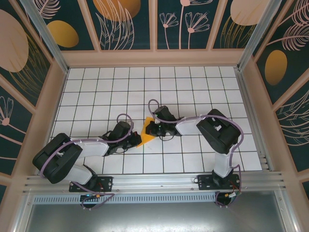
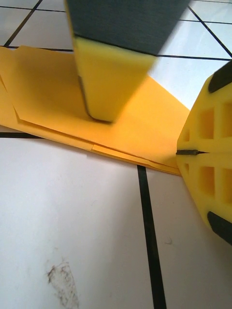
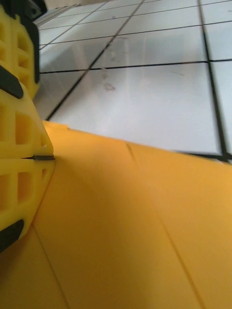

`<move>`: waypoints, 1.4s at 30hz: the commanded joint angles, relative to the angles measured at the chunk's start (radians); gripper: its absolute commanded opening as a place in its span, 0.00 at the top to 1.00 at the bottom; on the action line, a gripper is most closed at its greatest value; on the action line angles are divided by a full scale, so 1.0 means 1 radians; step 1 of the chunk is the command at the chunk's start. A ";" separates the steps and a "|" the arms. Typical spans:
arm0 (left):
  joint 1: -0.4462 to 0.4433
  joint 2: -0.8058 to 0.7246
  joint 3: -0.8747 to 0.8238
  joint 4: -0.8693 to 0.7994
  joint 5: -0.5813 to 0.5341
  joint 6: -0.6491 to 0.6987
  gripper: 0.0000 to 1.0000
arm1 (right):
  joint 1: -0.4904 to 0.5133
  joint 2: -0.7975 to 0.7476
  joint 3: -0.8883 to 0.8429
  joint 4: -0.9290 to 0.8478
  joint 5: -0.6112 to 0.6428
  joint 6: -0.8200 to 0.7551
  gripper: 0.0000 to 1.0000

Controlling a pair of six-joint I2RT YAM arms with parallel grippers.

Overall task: Fold a paper plane with a square sheet of paper (pick it up from the middle)
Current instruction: Fourth fold the wing at the center of the table, then turn over the paper at the center of the table.

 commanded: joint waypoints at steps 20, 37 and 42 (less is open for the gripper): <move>0.002 0.039 -0.045 -0.120 -0.021 0.028 1.00 | -0.264 0.072 0.118 -0.133 0.096 -0.096 0.91; -0.015 -0.018 -0.033 0.018 0.119 -0.096 0.96 | -0.236 -0.233 -0.026 -0.170 0.094 -0.079 0.77; -0.038 -0.064 0.006 0.016 0.134 -0.139 0.90 | -0.166 -0.354 -0.172 -0.096 0.109 0.046 0.65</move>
